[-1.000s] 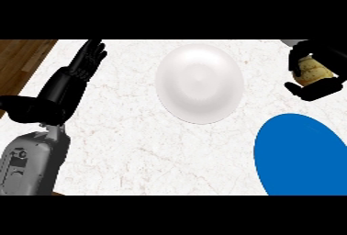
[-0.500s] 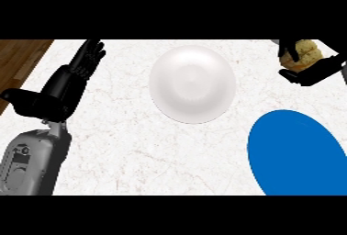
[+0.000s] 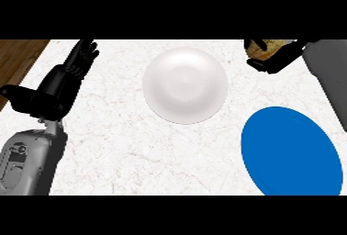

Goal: Pick the squash from the plate and place it in the plate

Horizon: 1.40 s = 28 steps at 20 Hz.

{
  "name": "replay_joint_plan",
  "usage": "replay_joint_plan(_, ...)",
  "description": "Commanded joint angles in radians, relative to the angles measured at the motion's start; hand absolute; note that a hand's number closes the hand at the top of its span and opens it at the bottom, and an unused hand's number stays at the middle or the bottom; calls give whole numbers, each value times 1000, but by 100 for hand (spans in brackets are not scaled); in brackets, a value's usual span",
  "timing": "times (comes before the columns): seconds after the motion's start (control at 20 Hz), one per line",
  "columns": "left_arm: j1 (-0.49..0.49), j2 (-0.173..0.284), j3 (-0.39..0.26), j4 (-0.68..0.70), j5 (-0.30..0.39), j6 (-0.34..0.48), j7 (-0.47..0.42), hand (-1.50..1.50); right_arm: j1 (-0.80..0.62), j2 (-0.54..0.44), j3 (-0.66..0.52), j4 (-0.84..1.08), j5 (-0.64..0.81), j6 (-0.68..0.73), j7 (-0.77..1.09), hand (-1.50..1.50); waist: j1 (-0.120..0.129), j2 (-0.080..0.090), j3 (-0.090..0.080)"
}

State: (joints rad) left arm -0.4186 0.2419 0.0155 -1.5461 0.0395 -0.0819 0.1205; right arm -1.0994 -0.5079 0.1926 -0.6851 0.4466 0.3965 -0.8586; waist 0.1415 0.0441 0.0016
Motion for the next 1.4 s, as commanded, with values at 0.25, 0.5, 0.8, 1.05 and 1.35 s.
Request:
replay_joint_plan(0.25, 27, 17, 21, -8, -1, -1, 8, 0, -140, 200, 82, 185, -7, 113, -76, 150, -44, -16, -1)
replay_joint_plan(0.5, 52, 8, 29, -47, 2, 18, 35, 0, -182, 313, 117, 274, 29, 25, -50, 150, -63, -24, -1)
replay_joint_plan(0.8, 30, 9, 38, -46, 11, 15, 58, 0, -206, 445, 168, 381, 108, -142, -27, 150, -69, -21, -2)
replay_joint_plan(1.05, 58, -6, 22, -14, -14, 11, -1, 0, -198, 505, 180, 459, 104, -170, 15, 150, -60, -14, -3)
replay_joint_plan(1.35, 88, 19, 35, -45, 5, -26, -20, 0, -140, 507, 210, 451, 52, -112, 29, -150, -33, -16, -3)
